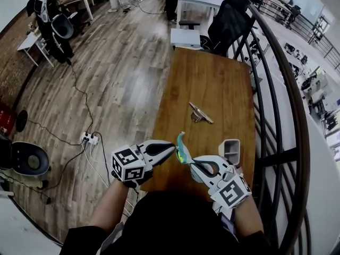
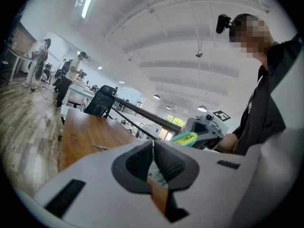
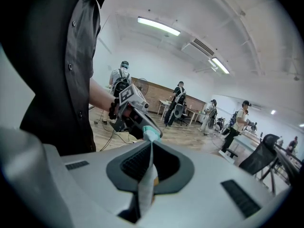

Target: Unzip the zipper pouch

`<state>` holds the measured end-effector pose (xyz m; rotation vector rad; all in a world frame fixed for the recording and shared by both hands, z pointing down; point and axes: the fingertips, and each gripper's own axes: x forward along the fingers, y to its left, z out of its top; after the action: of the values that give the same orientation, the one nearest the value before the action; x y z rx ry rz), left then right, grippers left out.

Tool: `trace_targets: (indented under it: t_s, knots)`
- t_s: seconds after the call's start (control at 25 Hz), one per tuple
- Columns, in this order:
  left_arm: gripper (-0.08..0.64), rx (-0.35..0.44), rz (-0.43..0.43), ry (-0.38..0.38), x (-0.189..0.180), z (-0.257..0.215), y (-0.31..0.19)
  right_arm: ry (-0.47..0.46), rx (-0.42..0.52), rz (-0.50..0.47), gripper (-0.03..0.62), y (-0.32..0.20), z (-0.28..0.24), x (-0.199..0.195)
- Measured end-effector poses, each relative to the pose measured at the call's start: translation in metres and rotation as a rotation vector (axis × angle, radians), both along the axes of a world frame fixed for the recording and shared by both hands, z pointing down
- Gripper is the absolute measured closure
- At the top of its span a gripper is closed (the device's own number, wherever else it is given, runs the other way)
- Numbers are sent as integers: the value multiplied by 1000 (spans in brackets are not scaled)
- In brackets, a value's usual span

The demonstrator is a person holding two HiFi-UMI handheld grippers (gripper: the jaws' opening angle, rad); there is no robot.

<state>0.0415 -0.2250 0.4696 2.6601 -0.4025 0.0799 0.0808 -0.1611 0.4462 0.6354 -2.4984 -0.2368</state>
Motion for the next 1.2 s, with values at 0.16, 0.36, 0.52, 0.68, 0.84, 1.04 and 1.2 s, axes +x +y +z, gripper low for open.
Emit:
trace_targets:
  t_s: [0.16,0.36,0.52,0.68,0.84,1.04,1.2]
  knots:
    - [541,1,-16,-13,-2,2,-3,-1,9,5,592,-4,-1,5]
    - [541,9,-36,-42,-6,6,-9,-12,14,26,592,-12,-1,13]
    - [541,13,-37,-50,-5,7,-8,-14,9,35,592,-14,0,16]
    - [541,17,-49,-49,-6,7,-9,-12,19,25,592,-13,0,16]
    - [541,7,-94,-59,-15,11,-17,-34,21,22,592,-12,-7,14]
    - [541,1,-95,-66,-22,12,-17,-34,18,32,592,-15,-8,18]
    - [541,5,-98,-72,-20,14,-17,-39,15,36,592,-16,-7,18]
